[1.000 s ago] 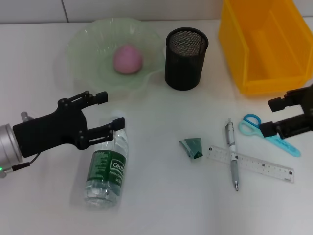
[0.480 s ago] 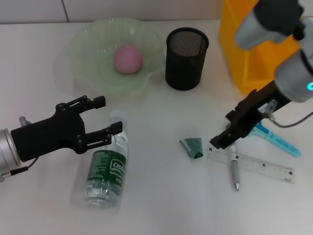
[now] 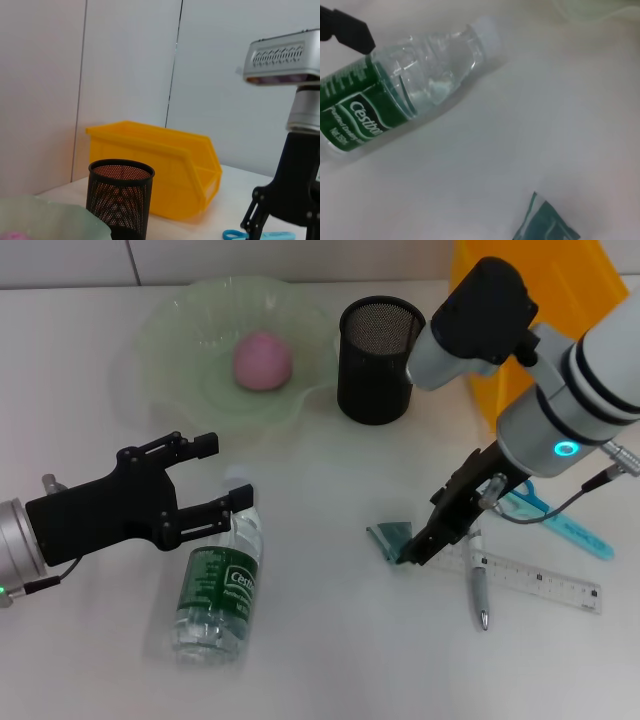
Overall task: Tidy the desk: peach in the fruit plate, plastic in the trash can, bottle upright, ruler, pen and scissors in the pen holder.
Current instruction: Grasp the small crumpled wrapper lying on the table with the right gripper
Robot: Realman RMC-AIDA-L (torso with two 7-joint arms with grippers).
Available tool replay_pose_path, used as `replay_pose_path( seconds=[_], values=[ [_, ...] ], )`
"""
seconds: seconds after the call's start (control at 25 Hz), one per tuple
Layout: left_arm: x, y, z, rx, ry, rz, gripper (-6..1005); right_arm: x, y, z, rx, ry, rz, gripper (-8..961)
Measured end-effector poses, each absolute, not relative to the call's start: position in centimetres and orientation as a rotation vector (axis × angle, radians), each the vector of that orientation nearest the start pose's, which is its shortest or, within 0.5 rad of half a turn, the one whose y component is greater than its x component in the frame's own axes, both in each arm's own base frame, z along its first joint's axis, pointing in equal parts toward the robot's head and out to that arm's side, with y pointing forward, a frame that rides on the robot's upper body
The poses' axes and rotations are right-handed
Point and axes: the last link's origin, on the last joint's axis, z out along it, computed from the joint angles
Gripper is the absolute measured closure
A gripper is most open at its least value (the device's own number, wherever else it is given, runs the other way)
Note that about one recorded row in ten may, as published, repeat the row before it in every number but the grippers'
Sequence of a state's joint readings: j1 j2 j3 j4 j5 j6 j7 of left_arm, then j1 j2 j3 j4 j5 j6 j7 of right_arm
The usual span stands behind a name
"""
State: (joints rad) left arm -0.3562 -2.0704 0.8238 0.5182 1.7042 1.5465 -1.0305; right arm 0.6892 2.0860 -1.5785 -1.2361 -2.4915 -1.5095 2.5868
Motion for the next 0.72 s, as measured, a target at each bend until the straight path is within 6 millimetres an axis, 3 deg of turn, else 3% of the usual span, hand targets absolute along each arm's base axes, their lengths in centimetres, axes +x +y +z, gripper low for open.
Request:
replay_pose_path(
  seconds=[0.72],
  values=[
    [-29.6, 28.1, -1.4, -2.577, -0.473, -0.853, 194, 15.2, 34.8, -8.1, -2.786, 0.802, -0.604, 122]
  ],
)
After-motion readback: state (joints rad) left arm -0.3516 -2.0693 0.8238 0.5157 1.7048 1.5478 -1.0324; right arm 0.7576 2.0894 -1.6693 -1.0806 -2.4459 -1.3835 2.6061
